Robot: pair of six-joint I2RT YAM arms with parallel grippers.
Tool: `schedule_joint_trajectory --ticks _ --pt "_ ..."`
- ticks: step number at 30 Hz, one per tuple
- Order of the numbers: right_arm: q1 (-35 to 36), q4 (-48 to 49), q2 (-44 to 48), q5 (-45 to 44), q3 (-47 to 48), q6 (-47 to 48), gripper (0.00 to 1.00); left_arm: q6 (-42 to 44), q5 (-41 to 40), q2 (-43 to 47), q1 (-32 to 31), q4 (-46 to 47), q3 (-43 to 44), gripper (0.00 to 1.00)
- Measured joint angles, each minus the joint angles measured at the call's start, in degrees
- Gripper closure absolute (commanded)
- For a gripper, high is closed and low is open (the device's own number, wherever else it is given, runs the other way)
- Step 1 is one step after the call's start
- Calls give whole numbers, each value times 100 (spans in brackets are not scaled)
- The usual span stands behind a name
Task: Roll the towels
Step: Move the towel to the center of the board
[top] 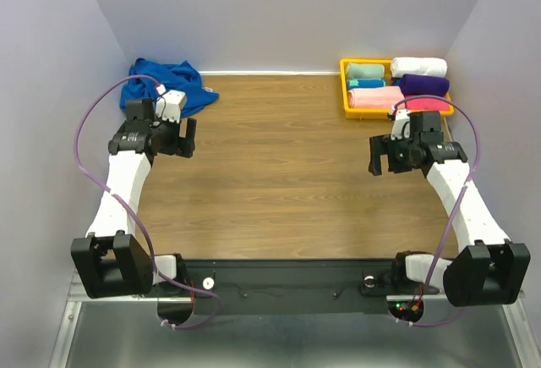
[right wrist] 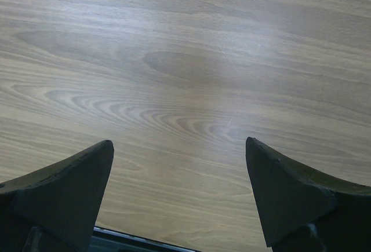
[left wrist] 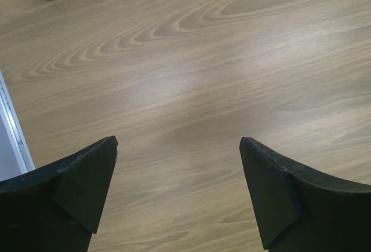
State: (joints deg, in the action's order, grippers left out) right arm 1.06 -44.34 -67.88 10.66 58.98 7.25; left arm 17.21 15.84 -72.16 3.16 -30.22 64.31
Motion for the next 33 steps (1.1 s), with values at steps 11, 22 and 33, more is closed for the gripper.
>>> schedule_joint_trajectory --ticks 11,22,33 --pt "0 55 -76 -70 -144 -24 0 46 -610 -1893 0 321 1700 2" --pt "0 111 -166 -221 -184 -48 0 -129 -645 -5281 146 302 5259 8" --pt "0 109 -157 -459 -184 -63 0 -79 -662 -6461 374 -28 5748 61"
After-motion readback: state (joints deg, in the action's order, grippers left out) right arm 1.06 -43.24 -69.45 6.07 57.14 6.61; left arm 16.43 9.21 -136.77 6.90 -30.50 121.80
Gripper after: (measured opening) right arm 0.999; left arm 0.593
